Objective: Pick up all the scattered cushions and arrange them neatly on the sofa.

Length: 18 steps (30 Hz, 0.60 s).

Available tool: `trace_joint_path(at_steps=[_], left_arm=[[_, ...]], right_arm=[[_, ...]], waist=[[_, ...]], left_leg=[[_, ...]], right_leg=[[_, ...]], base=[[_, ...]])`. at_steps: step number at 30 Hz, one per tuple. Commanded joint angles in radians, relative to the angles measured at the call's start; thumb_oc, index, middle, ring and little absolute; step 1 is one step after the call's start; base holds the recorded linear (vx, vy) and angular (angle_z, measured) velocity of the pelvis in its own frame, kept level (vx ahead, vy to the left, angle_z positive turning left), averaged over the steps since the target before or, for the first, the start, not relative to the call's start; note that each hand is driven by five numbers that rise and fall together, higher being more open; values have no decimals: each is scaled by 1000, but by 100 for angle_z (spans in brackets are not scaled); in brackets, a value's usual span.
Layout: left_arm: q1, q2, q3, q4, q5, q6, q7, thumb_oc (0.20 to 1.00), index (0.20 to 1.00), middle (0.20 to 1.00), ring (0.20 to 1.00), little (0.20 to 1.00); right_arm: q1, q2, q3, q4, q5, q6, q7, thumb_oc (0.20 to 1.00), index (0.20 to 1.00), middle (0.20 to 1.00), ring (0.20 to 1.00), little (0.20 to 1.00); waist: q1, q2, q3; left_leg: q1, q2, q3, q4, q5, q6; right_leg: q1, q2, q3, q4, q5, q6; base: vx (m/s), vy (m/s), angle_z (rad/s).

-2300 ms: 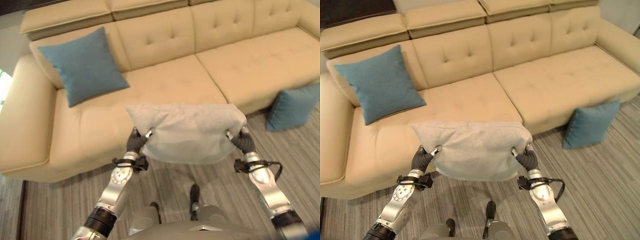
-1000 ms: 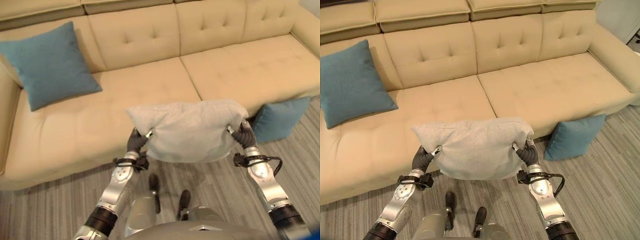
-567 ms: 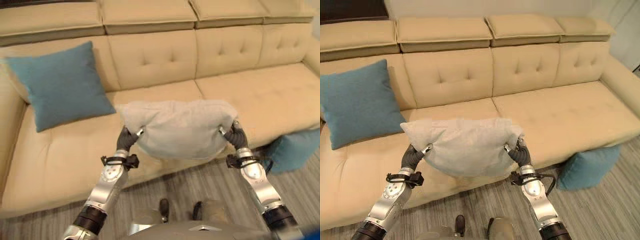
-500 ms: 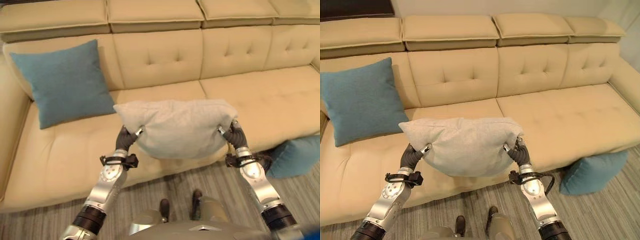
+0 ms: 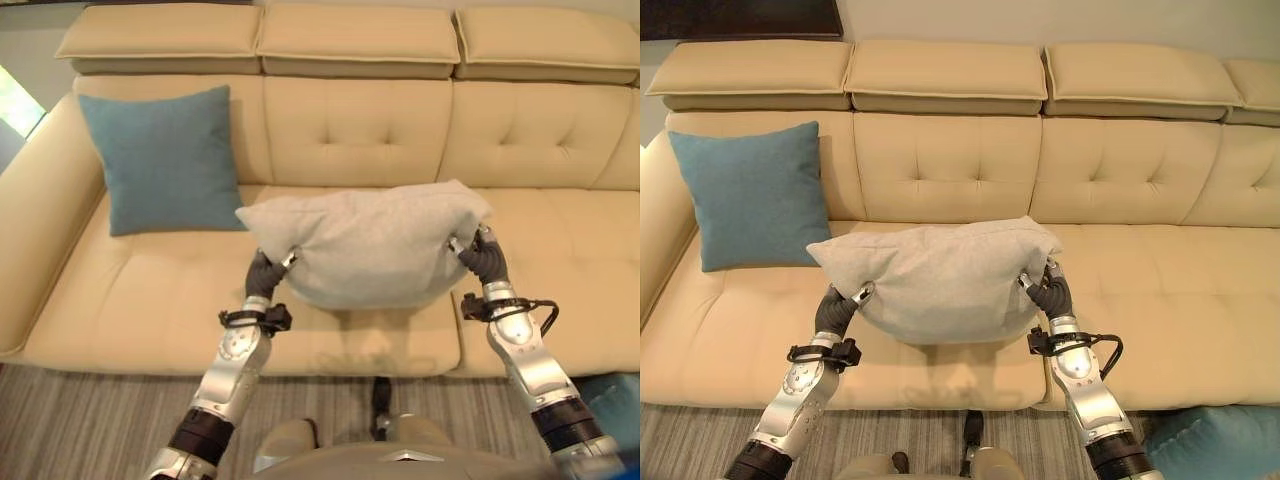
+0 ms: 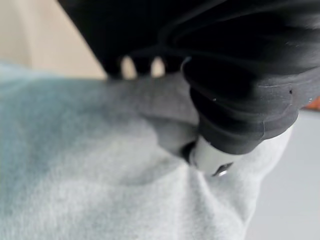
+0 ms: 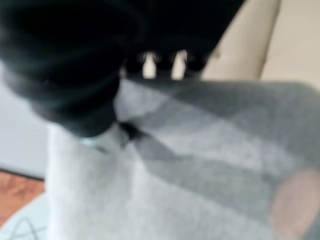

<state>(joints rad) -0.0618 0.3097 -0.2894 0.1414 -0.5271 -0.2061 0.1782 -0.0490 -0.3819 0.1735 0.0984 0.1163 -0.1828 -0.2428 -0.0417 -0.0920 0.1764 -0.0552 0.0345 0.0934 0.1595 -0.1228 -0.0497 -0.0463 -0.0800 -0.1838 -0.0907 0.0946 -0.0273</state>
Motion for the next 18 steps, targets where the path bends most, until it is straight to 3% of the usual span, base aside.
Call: trace_joint_path(at_steps=[1, 3, 11, 15, 18], left_arm=[[-132, -15, -73, -105, 37, -92, -17, 200, 200, 200, 200, 200], [-143, -14, -68, -108, 49, -98, -5, 200, 200, 200, 200, 200], [-273, 3, -91, -74, 77, -95, 36, 200, 200, 200, 200, 200], [-417, 5, -110, -10, 77, -110, 85, 200, 200, 200, 200, 200], [-620, 31, -123, 70, 57, -136, 162, 200, 200, 200, 200, 200]], right_arm=[[-69, 6, 24, -105, 12, -100, -2, 200, 200, 200, 200, 200], [-78, 10, 32, -101, 5, -97, -5, 200, 200, 200, 200, 200], [-231, 11, 74, -39, -18, -81, -37, 200, 200, 200, 200, 200], [-388, 0, 116, 25, -12, -76, -71, 200, 200, 200, 200, 200], [-624, -39, 175, 117, 7, -63, -115, 200, 200, 200, 200, 200]], waist=[[-10, 17, -53], [-12, 19, -56], [-7, 19, -56], [-8, 27, -31], [-2, 34, 5]], left_leg=[[-37, 23, -11, -106, 137, -17], [-32, 13, -31, -112, 130, -13], [6, 1, 22, -177, 124, 8], [-35, 1, 33, -177, 127, 10], [-134, 9, 29, -142, 138, 6]], right_leg=[[31, 1, 0, 61, -80, 147], [25, 4, 19, 77, -91, 148], [11, -6, 66, 65, -83, 155], [-55, -8, 77, 69, -66, 159], [-166, -10, 78, 103, -48, 158]], base=[[108, 46, 9], [132, 73, -62], [64, 60, -45], [-107, 36, -7], [-159, 1, -4]])
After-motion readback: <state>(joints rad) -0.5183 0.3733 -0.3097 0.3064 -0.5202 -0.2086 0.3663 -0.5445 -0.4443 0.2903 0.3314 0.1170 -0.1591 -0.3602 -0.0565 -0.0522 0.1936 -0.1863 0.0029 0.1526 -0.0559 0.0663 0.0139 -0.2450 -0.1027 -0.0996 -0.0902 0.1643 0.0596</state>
